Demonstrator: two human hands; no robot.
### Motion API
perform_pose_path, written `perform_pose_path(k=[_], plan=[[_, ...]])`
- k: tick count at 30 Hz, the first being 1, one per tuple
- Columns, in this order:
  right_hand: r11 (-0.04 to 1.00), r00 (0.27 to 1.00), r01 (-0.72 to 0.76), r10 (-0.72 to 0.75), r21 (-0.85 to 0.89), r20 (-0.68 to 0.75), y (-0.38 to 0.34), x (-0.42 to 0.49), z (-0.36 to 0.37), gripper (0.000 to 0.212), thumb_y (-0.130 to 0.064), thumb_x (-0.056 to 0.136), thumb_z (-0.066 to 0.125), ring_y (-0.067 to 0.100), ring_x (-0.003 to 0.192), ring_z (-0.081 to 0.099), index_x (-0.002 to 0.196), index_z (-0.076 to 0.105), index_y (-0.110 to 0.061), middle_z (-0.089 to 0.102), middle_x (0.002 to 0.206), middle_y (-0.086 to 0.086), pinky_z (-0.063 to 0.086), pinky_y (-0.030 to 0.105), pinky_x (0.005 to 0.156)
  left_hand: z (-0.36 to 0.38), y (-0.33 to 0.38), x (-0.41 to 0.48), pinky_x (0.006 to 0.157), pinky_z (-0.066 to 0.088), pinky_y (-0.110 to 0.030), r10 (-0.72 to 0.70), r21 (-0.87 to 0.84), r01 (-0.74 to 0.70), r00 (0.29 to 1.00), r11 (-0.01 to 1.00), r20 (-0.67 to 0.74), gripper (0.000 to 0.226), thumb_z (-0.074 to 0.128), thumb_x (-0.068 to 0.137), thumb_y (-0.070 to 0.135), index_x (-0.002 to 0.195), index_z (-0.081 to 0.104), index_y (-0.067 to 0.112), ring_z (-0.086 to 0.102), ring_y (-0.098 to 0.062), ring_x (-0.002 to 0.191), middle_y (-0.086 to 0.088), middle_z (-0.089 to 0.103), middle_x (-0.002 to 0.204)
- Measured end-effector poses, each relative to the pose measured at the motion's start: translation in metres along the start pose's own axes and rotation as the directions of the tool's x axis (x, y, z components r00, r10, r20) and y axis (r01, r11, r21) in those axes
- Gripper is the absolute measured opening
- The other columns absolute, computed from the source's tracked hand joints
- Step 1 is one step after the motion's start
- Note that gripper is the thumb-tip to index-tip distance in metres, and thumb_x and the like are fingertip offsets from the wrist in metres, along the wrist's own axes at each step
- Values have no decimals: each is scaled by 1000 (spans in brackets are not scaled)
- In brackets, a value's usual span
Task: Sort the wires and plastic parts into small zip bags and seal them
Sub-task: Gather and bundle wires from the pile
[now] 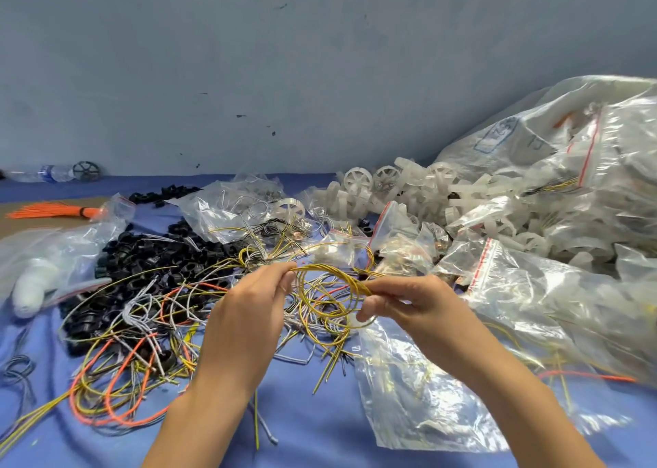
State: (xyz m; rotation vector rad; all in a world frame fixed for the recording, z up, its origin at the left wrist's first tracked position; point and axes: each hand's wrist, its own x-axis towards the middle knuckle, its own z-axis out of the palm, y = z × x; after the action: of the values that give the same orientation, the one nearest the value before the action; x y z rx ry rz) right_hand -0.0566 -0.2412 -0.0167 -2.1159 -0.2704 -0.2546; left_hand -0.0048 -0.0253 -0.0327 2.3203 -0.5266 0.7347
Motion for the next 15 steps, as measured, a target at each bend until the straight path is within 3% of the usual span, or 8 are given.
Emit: perform_pose_path(k=[2,5,8,11,13,15], plan=[[997,999,-25,23,74,35,2,1,0,16,-37,84,69,-11,85,63,99,73,-36,75,83,-18,43,12,80,-6,-6,-1,66,50,-37,-17,31,19,998,999,-62,32,43,96,38,111,67,24,67,-24,83,8,72,92],[996,997,-44,39,80,64,10,4,-1,30,-59,70,64,2,86,63,96,73,-46,75,85,-16,47,38,93,-12,-16,-2,57,43,-35,-85,50,93,984,994,-155,19,50,96,33,105,66,28,64,-29,71,10,68,77],[996,993,-22,11,92,120,14,4,-1,27,-64,74,63,13,95,63,97,71,-54,76,86,-13,43,59,97,-15,-22,-1,56,42,-34,-160,40,170,970,985,-182,18,49,97,36,103,65,31,63,-29,69,12,69,76],[997,988,-12,0,81,153,15,4,0,49,-84,67,57,7,84,57,99,71,-49,76,86,-13,45,57,95,-16,-26,0,56,40,-33,-167,24,175,966,984,-197,19,47,97,36,101,65,30,61,-26,67,13,67,75],[999,986,-5,-3,48,167,18,3,-1,45,-81,70,58,5,81,54,100,71,-49,76,85,-14,46,58,93,-16,-27,1,56,37,-32,-175,29,185,963,982,-204,18,47,97,36,100,64,31,60,-25,66,14,66,74],[1000,985,-16,12,18,170,20,3,-1,19,-57,83,63,7,81,54,102,69,-55,75,86,-16,47,61,89,-15,-27,1,56,37,-32,-195,32,205,961,978,-198,17,47,97,37,99,64,32,59,-23,66,16,65,73]])
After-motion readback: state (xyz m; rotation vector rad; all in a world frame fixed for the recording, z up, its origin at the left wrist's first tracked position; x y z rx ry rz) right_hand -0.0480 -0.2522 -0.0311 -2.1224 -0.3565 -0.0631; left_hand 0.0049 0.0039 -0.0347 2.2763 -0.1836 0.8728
